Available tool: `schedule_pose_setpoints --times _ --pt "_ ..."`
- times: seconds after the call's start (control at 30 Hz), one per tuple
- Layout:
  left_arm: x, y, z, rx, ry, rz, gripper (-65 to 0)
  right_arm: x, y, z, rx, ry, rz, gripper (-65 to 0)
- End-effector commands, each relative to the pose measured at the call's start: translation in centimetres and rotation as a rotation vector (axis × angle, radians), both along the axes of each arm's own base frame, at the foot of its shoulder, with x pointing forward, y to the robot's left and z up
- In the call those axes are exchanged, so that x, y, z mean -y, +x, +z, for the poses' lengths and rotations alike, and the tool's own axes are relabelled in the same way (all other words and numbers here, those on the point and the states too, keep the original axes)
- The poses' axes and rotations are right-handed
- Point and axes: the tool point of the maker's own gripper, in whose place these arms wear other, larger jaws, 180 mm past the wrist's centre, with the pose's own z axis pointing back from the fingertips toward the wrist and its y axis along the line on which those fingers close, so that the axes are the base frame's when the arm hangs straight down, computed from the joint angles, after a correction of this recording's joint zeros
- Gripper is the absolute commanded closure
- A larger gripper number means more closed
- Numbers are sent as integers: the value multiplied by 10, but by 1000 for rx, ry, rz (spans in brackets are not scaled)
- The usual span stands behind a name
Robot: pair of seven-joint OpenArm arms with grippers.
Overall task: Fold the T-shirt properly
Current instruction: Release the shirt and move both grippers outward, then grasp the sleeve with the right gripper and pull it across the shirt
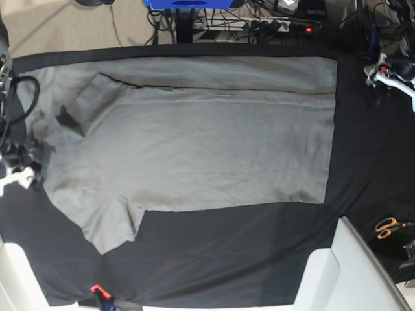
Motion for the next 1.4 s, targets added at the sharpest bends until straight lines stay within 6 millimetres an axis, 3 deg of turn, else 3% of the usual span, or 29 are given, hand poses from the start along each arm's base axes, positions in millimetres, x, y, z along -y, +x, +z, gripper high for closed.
schedule_pose_setpoints --times 0.0,0.17,0.57,0.67,0.83,1.0,1.23,1.37 --pt "-8 7 14 43 28 -7 -504 17 15 20 57 -57 -11 -447" --pt "-23 -1 21 66 40 58 -504 0 3 -1 -15 -106 56 -447" --pt "-22 0 20 66 37 59 -504 -22 0 -13 -65 -71 95 -443" --pt "-22 0 20 64 36 59 -504 -32 6 -11 -52 -64 114 -339" --pt "-22 0 20 64 36 59 -504 -31 7 -10 -52 -67 112 -3" --pt "-24 -4 11 48 17 76 -504 -31 17 1 -15 -80 124 0" --pt "-24 -2 11 53 13 81 -504 -39 14 23 -10 -137 235 0" --pt "-24 -1 11 56 11 83 -504 -33 7 39 -3 -169 219 0"
